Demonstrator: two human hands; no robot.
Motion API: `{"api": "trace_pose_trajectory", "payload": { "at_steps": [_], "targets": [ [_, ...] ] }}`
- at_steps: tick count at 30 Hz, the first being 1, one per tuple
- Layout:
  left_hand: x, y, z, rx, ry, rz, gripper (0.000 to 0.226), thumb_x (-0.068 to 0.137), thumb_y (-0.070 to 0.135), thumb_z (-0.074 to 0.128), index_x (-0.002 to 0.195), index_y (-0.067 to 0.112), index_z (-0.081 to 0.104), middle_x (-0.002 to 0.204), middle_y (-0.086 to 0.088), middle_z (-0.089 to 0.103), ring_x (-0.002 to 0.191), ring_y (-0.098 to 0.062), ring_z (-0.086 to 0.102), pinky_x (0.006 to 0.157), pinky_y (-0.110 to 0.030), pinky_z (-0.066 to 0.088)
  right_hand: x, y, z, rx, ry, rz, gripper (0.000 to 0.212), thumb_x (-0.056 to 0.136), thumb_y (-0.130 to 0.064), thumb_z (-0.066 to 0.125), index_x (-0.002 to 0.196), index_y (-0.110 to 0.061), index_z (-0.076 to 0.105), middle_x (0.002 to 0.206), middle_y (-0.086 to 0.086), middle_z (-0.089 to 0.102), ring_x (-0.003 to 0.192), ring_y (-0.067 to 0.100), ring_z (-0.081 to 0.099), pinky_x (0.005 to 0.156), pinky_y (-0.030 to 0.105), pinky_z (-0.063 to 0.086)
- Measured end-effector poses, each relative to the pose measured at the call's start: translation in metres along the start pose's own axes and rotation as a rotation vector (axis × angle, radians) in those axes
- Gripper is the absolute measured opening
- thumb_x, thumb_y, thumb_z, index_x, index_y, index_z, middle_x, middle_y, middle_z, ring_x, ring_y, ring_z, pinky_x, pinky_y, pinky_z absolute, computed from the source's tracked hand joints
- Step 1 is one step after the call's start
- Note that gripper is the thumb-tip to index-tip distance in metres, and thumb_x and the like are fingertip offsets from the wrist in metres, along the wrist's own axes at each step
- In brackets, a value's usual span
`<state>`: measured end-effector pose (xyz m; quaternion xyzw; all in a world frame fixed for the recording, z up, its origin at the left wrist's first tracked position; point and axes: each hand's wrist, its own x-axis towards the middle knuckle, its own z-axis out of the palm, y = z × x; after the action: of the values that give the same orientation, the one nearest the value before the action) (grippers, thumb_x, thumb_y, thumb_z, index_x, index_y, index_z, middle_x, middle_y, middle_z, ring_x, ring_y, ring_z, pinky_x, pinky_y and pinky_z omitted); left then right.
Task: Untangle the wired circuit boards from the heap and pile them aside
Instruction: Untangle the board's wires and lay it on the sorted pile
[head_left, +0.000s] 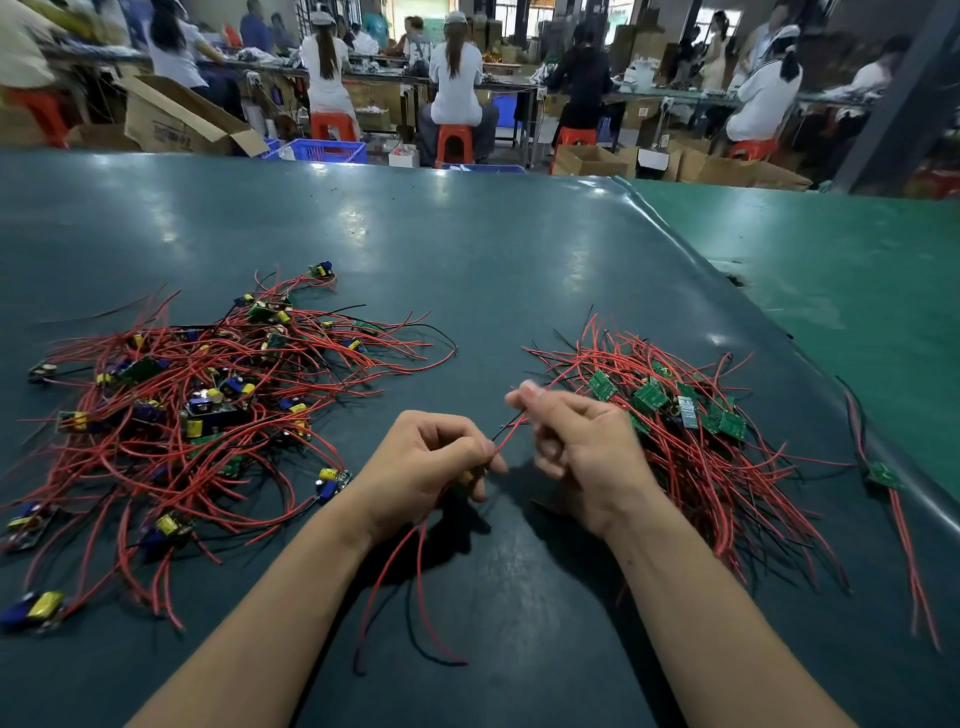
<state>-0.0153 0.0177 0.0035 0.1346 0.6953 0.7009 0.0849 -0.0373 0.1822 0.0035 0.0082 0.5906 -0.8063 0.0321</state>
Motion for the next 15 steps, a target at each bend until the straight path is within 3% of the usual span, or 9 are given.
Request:
{"api": "trace_pose_trajectory", "payload": {
  "at_steps": [3,7,11,13,15],
  "targets": [
    [-0.003,0.002,-0.003,0.003,-0.064,-0.003,0.017,0.066,0.023,0.066,0.059,0.008,0.068,0.048,-0.003,0.06,0.04,-0.008,0.051,0.044,-0.015,0.036,0.005,-0.005,-0.004,0.147,0.131,-0.098,0.025,0.092,-0.009,0.064,0.067,-0.005,0.069,0.065,0.001,0.066,0.037,0.004,0.033,0.032,0.014,0.025],
    [-0.003,0.001,-0.007,-0.103,-0.135,-0.01,0.023,0.062,0.029,0.062,0.059,0.007,0.068,0.045,0.0,0.058,0.039,-0.007,0.05,0.048,-0.018,0.037,0.006,-0.003,0.0,0.17,0.194,-0.163,0.032,0.096,-0.013,0.06,0.066,-0.007,0.07,0.05,-0.003,0.05,0.034,0.005,0.032,0.033,0.014,0.024],
    [-0.001,-0.003,-0.009,-0.255,-0.17,-0.039,0.02,0.064,0.027,0.062,0.06,0.01,0.071,0.042,-0.004,0.052,0.046,-0.019,0.038,0.06,-0.033,0.029,0.008,-0.002,0.001,0.195,0.218,-0.172,0.038,0.099,-0.02,0.056,0.065,-0.01,0.07,0.051,-0.002,0.043,0.035,0.007,0.032,0.034,0.014,0.025],
    [-0.003,-0.001,-0.011,-0.364,-0.199,-0.069,0.018,0.066,0.027,0.069,0.067,0.01,0.074,0.048,-0.004,0.053,0.047,-0.019,0.026,0.054,-0.03,0.027,0.009,-0.005,-0.003,0.229,0.242,-0.176,0.036,0.101,-0.024,0.053,0.072,-0.009,0.069,0.053,-0.003,0.044,0.034,0.007,0.033,0.034,0.013,0.025],
    [-0.006,0.002,-0.015,-0.509,-0.245,-0.087,0.026,0.066,0.033,0.084,0.08,0.013,0.076,0.062,-0.004,0.062,0.04,-0.008,0.034,0.044,-0.018,0.024,0.008,-0.007,-0.007,0.166,0.232,-0.189,0.027,0.101,-0.025,0.053,0.084,-0.009,0.067,0.056,-0.003,0.048,0.036,0.007,0.036,0.034,0.014,0.026]
  ]
}}
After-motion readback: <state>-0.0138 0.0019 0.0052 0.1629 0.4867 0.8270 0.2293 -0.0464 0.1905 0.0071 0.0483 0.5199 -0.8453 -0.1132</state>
